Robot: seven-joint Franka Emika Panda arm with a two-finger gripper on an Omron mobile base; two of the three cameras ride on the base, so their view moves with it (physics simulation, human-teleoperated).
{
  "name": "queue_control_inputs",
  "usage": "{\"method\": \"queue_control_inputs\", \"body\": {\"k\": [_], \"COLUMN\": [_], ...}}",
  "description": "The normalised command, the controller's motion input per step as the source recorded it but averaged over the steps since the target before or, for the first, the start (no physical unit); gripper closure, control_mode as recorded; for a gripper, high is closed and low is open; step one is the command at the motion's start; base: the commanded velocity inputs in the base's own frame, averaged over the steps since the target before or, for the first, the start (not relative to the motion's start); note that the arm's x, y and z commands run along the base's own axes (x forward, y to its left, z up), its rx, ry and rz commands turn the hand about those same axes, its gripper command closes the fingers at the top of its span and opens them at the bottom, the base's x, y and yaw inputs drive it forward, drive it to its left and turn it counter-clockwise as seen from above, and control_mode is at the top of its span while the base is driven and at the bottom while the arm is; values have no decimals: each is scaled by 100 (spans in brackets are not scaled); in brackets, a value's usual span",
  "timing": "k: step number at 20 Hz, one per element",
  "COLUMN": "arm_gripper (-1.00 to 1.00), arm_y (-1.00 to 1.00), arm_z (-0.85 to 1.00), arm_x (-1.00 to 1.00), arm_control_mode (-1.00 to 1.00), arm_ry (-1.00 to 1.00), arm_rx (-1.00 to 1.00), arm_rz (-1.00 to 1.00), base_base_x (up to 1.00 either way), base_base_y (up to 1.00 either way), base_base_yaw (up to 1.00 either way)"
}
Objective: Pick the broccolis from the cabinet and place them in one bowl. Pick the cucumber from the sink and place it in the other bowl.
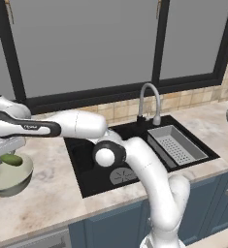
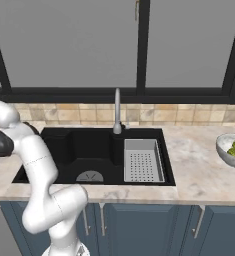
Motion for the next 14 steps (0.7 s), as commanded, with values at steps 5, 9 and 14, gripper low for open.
{"method": "queue_control_inputs", "body": {"k": [5,9,14], "arm_gripper": [100,100,100], "arm_y": [1,0,0], "arm_z": [-43,-28,-21], "arm_x": [0,0,0], "arm_control_mode": [-100,-100,-100], "arm_ry": [0,-4,-11], "arm_rx": [0,0,0], "arm_rz": [0,0,0], "base_base_x": [0,0,0], "base_base_y": [0,0,0], "base_base_yaw": [0,0,0]}}
